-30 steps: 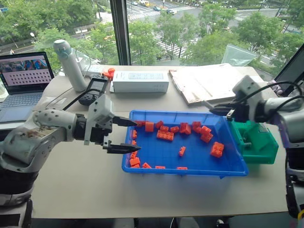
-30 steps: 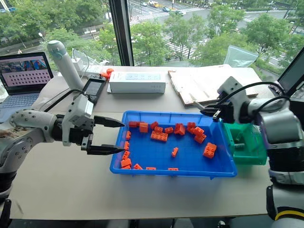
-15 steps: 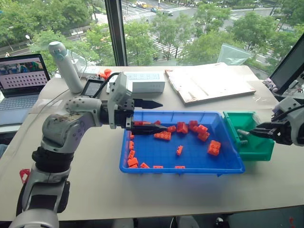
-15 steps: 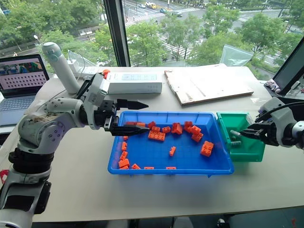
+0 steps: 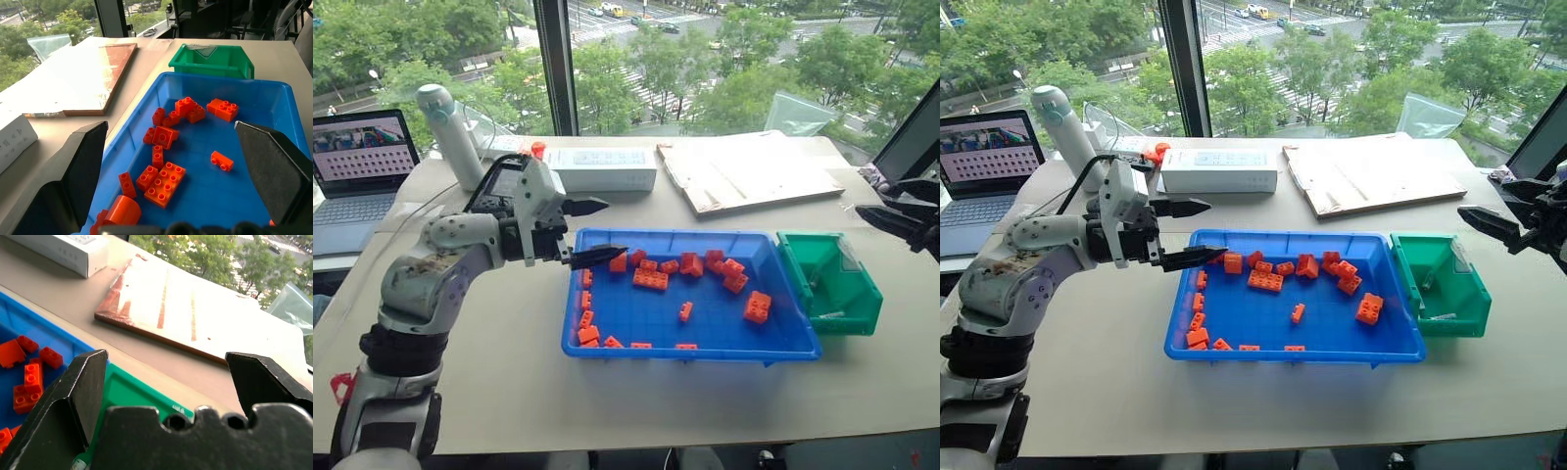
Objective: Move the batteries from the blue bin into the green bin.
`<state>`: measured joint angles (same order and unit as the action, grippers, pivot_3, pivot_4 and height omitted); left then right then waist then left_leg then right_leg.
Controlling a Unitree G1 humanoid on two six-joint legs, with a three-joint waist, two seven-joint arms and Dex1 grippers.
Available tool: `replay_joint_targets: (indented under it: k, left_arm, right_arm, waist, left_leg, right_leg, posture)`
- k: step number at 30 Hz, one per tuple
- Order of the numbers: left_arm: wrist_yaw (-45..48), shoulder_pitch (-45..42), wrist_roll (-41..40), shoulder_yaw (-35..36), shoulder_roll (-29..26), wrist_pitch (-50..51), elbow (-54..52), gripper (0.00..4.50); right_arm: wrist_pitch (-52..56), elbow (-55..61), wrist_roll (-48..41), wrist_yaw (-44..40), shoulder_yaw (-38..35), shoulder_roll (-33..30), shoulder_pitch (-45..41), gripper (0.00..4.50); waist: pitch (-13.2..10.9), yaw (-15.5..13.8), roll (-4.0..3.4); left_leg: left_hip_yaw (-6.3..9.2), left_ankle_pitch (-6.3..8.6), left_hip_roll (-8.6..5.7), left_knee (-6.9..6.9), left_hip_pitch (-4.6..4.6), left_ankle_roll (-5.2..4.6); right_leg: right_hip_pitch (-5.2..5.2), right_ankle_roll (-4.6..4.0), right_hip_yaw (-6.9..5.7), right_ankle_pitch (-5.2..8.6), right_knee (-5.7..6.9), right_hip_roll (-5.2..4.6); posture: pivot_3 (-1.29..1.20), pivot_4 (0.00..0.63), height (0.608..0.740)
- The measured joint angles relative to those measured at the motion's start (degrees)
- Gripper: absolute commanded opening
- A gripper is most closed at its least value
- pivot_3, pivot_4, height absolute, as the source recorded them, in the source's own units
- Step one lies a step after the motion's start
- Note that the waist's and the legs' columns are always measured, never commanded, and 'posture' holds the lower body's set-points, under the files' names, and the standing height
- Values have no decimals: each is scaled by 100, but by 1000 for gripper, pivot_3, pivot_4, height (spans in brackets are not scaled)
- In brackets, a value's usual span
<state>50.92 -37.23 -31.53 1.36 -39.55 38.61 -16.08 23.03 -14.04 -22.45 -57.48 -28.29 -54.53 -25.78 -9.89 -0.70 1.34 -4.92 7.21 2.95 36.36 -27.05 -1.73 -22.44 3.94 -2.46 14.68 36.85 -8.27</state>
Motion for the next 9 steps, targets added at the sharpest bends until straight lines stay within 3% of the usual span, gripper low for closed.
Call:
replay_joint_targets:
  k: [4,9]
  left_arm:
    - [-517,38,-47,462,72,152,-173,4500]
    - [-665,714,-287,714,170,337,-241,4500]
  right_arm:
    - [-521,13,-11,228,-2,594,659,4473]
    - [-1133,-130,61,554,-35,798,866,4473]
  waist:
    - [-2,-30,-8]
    - [-1,8,-10]
  left_leg:
    - [2,0,-9,5,2,-3]
    - [0,0,-8,0,15,-5]
  right_leg:
    - [5,6,1,-3,0,-7]
    - [11,5,5,-2,1,-6]
  posture:
    - [0,150,730]
    - [0,150,730]
